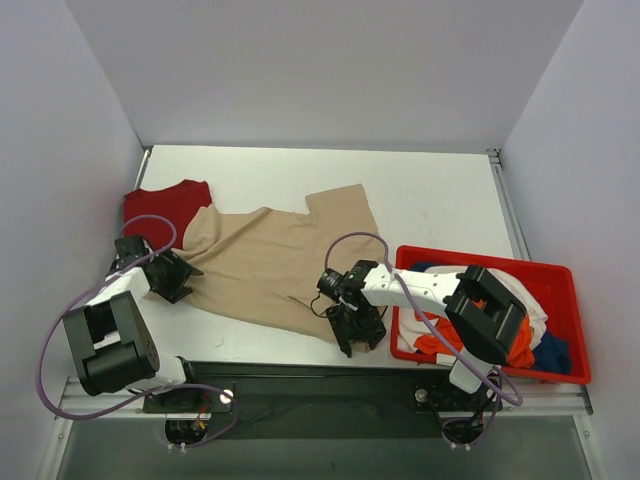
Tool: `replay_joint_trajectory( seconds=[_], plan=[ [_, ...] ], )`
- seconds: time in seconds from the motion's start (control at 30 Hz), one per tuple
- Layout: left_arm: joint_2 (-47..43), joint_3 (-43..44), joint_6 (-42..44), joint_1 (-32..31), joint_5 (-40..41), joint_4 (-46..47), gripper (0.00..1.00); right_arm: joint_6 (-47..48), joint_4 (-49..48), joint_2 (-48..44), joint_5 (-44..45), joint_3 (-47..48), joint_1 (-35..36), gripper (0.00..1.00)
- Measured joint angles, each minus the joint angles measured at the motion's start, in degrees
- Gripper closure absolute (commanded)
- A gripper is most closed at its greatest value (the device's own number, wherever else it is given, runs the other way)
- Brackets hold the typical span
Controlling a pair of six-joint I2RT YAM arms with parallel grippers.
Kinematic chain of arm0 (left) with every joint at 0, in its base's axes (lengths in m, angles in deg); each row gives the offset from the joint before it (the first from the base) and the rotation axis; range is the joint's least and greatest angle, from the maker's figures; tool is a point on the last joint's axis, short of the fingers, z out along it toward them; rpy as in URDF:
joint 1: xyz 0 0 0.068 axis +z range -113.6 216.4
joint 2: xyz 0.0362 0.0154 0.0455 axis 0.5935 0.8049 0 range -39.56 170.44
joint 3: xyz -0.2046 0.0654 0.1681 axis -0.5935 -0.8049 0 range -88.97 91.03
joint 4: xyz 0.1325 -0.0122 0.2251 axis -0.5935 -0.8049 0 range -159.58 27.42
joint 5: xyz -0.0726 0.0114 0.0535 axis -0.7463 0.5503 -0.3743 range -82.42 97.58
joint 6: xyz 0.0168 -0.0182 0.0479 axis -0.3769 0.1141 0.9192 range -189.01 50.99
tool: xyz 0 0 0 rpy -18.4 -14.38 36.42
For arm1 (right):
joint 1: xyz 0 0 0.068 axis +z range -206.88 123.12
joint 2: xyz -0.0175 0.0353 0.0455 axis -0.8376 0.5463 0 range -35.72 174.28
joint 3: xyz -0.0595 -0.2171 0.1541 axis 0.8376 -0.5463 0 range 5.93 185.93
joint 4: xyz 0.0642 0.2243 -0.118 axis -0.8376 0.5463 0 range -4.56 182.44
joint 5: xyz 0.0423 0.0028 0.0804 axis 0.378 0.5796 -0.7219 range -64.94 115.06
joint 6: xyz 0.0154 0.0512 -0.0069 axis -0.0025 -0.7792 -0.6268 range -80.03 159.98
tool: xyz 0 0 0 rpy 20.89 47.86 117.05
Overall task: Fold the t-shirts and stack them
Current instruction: Fold the flattened tshirt in 1/3 of the way
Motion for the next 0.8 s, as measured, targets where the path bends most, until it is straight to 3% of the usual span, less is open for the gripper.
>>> replay_joint_trajectory(
  seconds=[0.3, 0.53, 0.7, 0.8],
  plan=[
    [2.51, 1.16, 0.59, 0.74, -1.40, 3.32, 0.32, -0.85, 0.07, 0.26, 2.29, 0.00, 0.00, 0.56],
    [2.99, 1.42, 1.86, 3.65, -1.49, 4.00, 0.32, -1.27, 0.09, 0.26, 2.86, 0.00, 0.00, 0.73],
    [2.99, 1.42, 2.25, 4.26, -1.46, 4.22, 0.32, -1.20, 0.04, 0.26, 2.86, 0.00, 0.00, 0.74],
    [2.99, 1.42, 2.51, 4.26, -1.49, 4.26, 0.32, -0.87, -0.17, 0.26, 2.82, 0.00, 0.00, 0.84]
  ],
)
